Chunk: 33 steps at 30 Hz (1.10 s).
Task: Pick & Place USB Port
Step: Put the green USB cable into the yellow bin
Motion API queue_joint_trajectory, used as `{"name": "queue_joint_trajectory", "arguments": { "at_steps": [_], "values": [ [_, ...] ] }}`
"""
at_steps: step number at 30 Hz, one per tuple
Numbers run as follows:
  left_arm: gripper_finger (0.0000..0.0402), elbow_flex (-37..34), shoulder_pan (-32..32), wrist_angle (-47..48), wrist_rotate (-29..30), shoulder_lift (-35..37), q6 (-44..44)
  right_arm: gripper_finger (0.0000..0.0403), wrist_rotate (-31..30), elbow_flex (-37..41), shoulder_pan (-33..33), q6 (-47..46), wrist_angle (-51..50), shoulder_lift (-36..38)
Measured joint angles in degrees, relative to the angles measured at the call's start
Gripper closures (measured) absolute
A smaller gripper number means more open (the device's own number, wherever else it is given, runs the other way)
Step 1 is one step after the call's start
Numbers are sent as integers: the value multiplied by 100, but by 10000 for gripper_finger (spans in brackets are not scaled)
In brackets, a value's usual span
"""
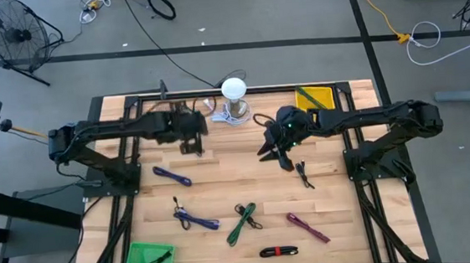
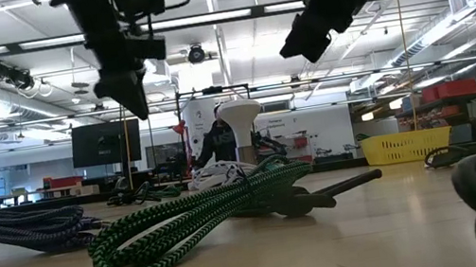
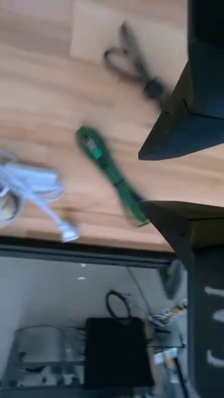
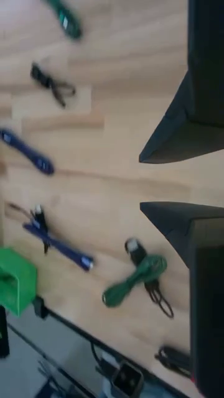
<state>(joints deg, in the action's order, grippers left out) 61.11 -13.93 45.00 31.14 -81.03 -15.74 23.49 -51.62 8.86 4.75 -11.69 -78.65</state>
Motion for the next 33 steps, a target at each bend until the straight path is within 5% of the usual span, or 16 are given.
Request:
{"name": "queue_joint_trajectory", "arguments": {
  "at_steps": [10, 33],
  "values": [
    [280, -603, -845, -1544, -1152, -305, -2164, 291, 2, 0, -557, 7, 102, 0],
    [280, -617, -1290, -2206, -1413, -2133, -2993, 291, -9, 0, -760, 17, 408, 0]
  ]
}}
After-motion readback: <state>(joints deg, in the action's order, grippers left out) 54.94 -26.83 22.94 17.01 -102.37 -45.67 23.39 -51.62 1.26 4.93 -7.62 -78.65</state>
